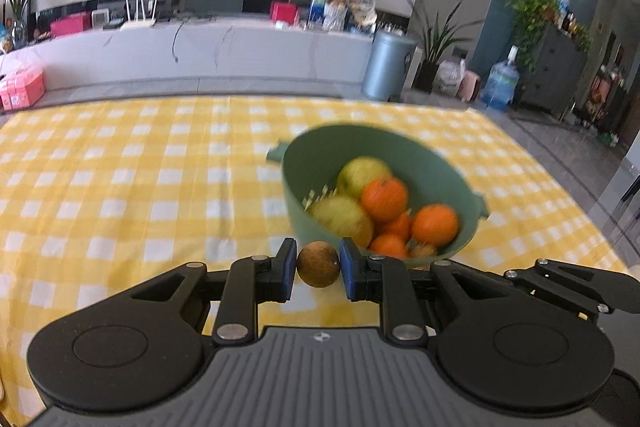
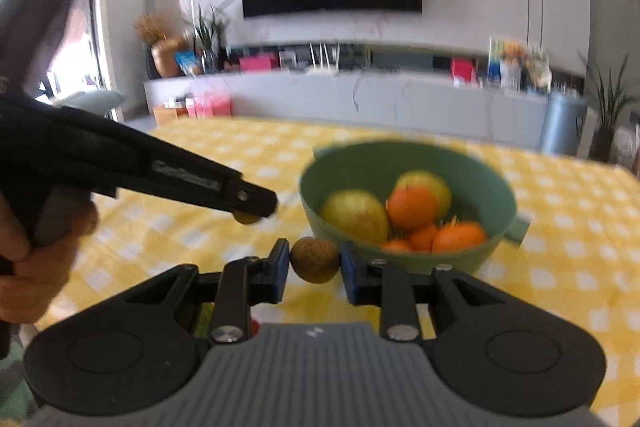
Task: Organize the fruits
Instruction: 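Carry both small brown fruits over the green colander, then open both tools to drop the small brown fruits into the colander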
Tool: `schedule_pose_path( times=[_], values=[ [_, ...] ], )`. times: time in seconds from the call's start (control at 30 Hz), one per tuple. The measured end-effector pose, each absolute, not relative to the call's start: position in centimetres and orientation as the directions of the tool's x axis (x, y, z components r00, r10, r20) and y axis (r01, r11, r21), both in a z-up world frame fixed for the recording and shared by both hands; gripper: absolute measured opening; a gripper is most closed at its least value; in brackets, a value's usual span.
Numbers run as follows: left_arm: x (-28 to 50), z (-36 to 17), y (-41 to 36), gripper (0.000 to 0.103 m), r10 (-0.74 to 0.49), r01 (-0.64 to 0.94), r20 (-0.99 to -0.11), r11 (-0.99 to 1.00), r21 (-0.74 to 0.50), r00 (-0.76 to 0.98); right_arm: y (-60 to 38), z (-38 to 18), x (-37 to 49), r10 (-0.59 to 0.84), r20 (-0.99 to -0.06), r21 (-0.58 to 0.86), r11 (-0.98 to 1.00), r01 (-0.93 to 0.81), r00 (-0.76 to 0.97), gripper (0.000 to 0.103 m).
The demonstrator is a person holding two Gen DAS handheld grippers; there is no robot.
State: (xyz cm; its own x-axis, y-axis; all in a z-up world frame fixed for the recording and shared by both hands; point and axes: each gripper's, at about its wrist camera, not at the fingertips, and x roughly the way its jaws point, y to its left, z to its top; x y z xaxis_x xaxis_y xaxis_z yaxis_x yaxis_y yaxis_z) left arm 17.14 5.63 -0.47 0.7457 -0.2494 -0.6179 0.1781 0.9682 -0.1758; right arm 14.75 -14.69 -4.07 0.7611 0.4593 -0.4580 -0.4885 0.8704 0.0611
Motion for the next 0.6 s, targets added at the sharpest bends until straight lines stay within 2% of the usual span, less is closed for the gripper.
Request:
schedule_pose_path(
  times=[0.2,0.6],
  values=[
    [17.8,1.3,4.6,0.026,-0.25,0.187,-0.58,0.968,-0.168,0.775,-15.6,-1.3,14.6,0.418,-0.363,0.011,0.896,-0.444,0.833,0.024],
    [20.9,1.4,1.7,0.026,-0.269,0.228,-0.616,0.963,-0.146,0.741,-17.5,0.2,18.9,0.322,-0.403,-0.01,0.934,-0.356,0.857,0.024]
  ],
)
